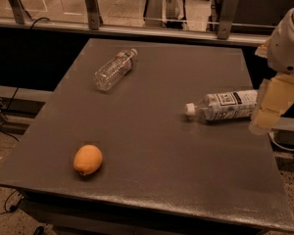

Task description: Move blue plastic bottle near orange

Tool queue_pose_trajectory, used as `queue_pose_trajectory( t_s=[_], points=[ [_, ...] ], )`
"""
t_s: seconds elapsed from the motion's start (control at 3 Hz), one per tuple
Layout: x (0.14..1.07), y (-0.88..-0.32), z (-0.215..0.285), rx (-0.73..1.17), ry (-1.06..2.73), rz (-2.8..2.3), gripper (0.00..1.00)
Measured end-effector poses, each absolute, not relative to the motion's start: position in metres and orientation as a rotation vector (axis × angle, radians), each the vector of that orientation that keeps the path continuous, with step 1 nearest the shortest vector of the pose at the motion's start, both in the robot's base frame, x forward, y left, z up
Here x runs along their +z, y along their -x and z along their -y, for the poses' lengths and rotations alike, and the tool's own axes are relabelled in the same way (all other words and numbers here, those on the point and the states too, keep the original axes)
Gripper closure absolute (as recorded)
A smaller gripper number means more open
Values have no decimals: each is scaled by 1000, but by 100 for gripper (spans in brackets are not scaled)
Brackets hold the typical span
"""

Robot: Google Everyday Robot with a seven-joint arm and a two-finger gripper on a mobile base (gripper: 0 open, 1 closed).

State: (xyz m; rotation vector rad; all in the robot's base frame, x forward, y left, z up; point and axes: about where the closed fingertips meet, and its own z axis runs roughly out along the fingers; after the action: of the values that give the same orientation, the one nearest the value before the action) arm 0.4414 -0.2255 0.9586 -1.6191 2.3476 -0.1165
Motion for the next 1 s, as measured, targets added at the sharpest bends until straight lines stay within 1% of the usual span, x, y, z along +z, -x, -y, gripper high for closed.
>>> queue_pose_trajectory(
  t_s=[0.33, 0.67, 1.0],
  points=[
    [959, -441, 226, -117, 1619, -2347, 0],
    [946, -460, 233, -54, 1679, -2332, 0],
    [930, -491, 245, -24, 1800, -2259, 0]
  ],
)
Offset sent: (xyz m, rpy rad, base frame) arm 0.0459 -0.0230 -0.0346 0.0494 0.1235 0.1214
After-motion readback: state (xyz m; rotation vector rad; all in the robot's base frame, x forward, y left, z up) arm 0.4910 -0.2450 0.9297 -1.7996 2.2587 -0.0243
